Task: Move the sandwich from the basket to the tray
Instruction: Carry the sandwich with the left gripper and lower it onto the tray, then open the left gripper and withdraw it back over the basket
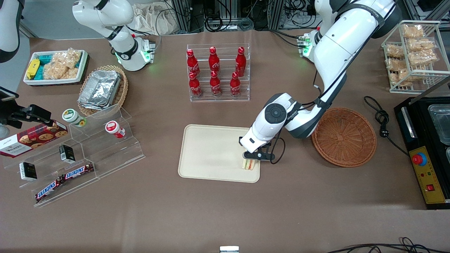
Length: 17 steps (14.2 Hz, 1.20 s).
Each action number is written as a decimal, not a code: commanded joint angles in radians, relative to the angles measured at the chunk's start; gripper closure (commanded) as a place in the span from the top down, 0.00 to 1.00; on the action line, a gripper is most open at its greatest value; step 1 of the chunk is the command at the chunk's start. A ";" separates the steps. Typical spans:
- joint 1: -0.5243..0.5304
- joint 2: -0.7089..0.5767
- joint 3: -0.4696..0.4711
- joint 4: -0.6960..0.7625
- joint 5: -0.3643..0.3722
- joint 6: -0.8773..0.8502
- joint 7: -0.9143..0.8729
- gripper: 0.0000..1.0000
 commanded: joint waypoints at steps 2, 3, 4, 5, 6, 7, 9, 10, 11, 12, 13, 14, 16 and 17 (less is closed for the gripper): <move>-0.001 -0.108 -0.001 0.010 0.017 -0.036 -0.123 1.00; 0.003 -0.147 -0.003 0.013 0.010 -0.077 -0.130 1.00; 0.006 -0.179 -0.003 0.018 0.007 -0.109 -0.130 1.00; 0.020 -0.219 -0.003 0.018 -0.010 -0.136 -0.128 1.00; 0.041 -0.260 -0.003 0.018 -0.036 -0.169 -0.119 1.00; 0.064 -0.299 -0.004 0.021 -0.055 -0.217 -0.110 1.00; 0.081 -0.352 -0.004 0.064 -0.082 -0.327 -0.102 1.00; 0.098 -0.365 -0.004 0.102 -0.098 -0.390 -0.101 1.00; 0.124 -0.371 -0.007 0.143 -0.110 -0.456 -0.085 1.00; 0.140 -0.374 -0.006 0.189 -0.139 -0.516 -0.041 1.00; 0.156 -0.377 -0.003 0.243 -0.176 -0.575 0.009 1.00; 0.191 -0.379 -0.003 0.284 -0.200 -0.638 0.054 1.00; 0.248 -0.392 -0.003 0.346 -0.240 -0.752 0.141 1.00; 0.280 -0.408 -0.001 0.364 -0.263 -0.790 0.190 1.00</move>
